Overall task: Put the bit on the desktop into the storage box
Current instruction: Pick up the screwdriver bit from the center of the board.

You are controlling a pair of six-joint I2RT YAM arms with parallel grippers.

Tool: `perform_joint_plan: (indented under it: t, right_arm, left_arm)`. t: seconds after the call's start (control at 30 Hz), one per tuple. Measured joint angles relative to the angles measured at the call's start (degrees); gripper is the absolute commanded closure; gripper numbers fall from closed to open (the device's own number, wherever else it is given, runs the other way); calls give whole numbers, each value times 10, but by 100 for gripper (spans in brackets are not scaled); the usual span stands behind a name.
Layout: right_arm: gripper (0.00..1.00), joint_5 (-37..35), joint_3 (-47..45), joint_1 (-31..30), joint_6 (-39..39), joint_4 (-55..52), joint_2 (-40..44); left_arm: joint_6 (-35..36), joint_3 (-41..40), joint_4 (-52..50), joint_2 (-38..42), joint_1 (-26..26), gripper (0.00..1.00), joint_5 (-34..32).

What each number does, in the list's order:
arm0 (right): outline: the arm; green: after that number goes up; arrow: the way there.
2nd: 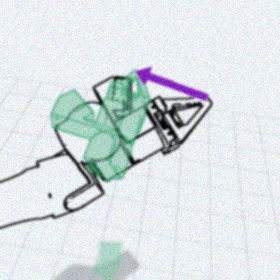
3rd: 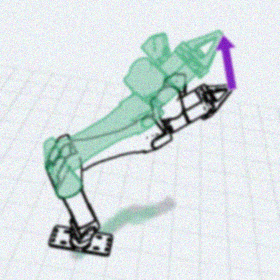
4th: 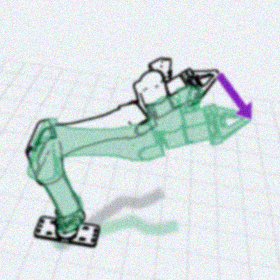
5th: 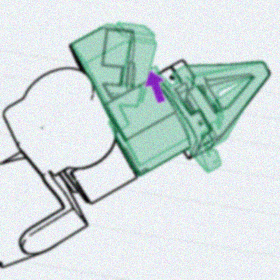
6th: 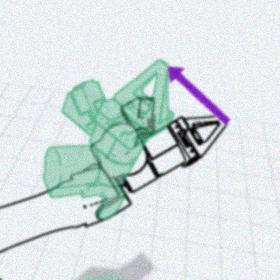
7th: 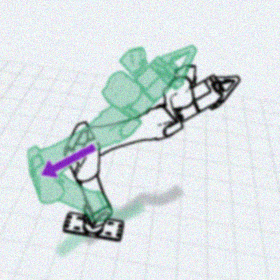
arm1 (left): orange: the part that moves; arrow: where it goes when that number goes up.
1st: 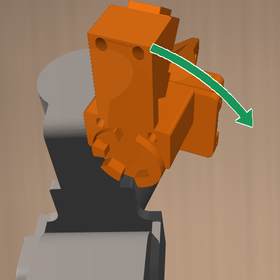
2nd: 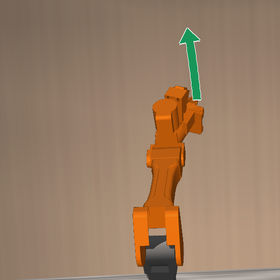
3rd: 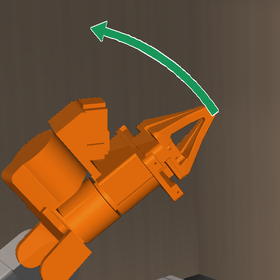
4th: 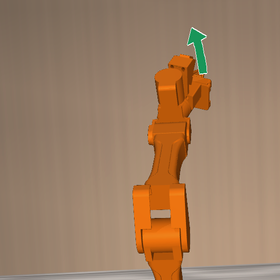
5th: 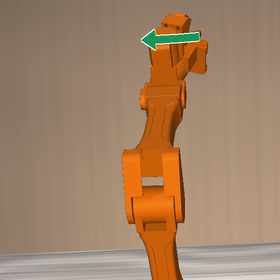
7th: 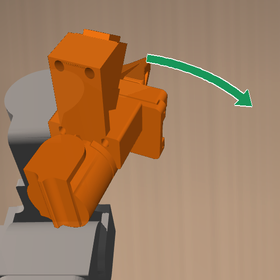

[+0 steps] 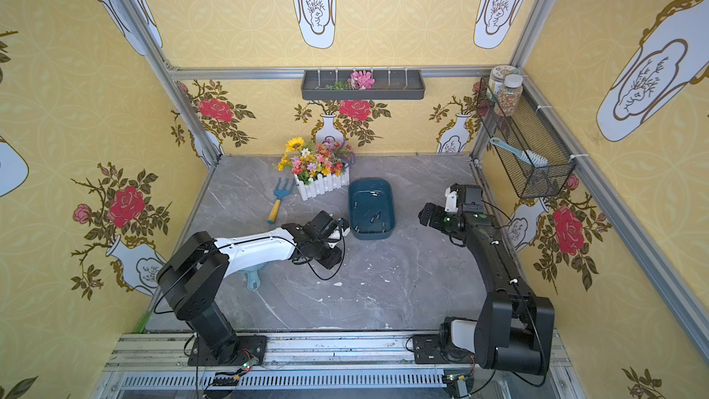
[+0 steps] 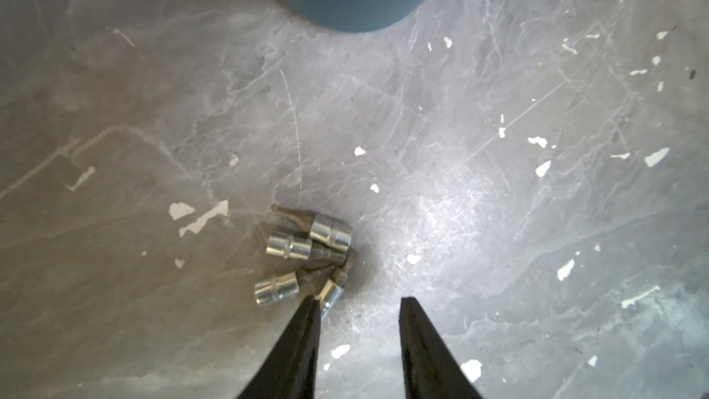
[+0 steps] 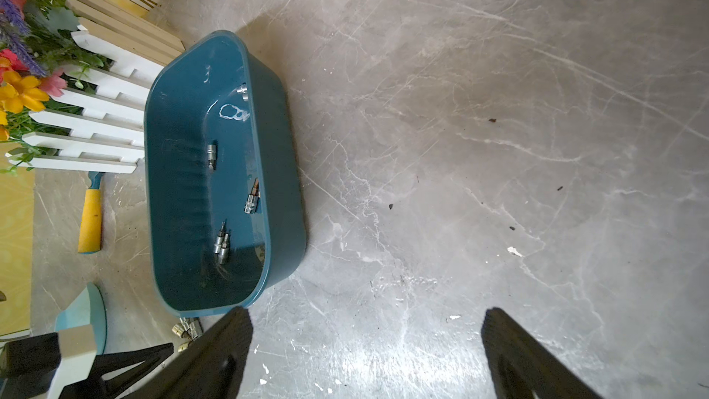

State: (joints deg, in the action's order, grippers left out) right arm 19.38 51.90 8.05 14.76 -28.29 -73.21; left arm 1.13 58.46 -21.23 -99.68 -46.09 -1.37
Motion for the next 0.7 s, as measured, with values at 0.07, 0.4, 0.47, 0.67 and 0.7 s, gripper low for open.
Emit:
perform_joint_plan:
  t: [0.07, 0.4, 0.47, 0.67, 0.7]
  right_arm:
    - [3, 2, 0, 1, 0, 0, 0]
    - [3, 7, 0, 2, 0, 0, -2]
    - [3, 9, 0, 2, 0, 0, -3]
    - [3, 13, 0, 3, 0, 0, -4]
    - [3, 13, 0, 3, 0, 0, -4]
  left_arm:
    - [3, 2, 0, -3, 0, 62, 0]
    - [4, 6, 2, -19, 0, 64, -4]
    - [4, 6, 2, -21, 0, 64, -5]
    - [3, 6, 2, -26, 0, 66, -4]
    - [3, 6, 2, -27, 0, 66, -5]
